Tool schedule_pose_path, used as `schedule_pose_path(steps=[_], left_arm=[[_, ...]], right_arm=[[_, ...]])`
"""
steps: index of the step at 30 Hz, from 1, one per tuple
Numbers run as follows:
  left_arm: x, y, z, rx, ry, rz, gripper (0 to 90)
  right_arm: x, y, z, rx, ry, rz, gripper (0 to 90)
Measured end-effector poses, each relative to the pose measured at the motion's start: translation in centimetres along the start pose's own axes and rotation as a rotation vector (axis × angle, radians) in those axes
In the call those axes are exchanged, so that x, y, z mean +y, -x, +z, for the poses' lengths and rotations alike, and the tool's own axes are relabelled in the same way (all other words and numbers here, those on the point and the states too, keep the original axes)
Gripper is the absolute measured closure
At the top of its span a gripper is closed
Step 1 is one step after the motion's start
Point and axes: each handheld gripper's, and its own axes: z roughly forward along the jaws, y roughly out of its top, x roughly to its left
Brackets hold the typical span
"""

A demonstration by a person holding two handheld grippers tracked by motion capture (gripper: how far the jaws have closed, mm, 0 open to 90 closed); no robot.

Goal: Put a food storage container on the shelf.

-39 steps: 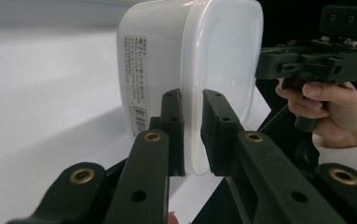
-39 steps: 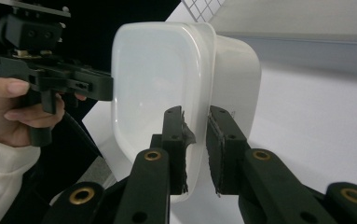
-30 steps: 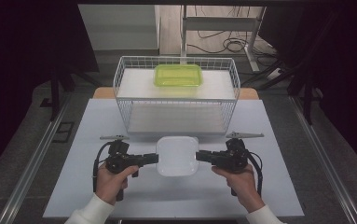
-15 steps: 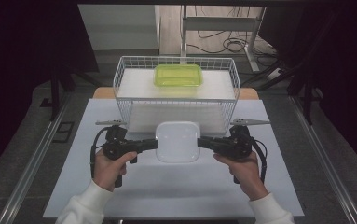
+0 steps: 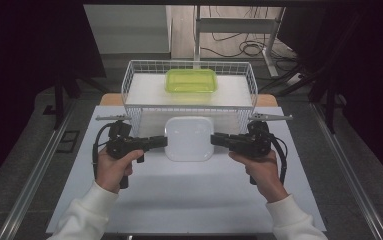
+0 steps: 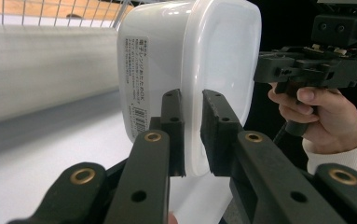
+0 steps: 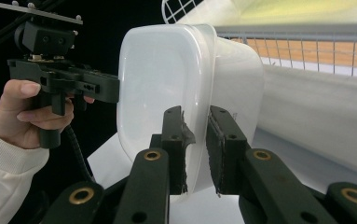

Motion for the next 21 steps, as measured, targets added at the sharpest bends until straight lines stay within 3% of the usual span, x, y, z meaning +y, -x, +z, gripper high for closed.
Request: schedule_pose_path(steps=[11,21], left_arm=[[1.9,0.4,-0.6,0.001,0.024,0.021,80.3],[4.7,1.0,-0.9,-0.004,0.042,0.044,80.4]], right_arm=[[2.0,-0.3,-0.1,0.000,0.027,-0.021,77.1],[4.2,-0.2,-0.4,0.001,0.053,-0.026,77.1]])
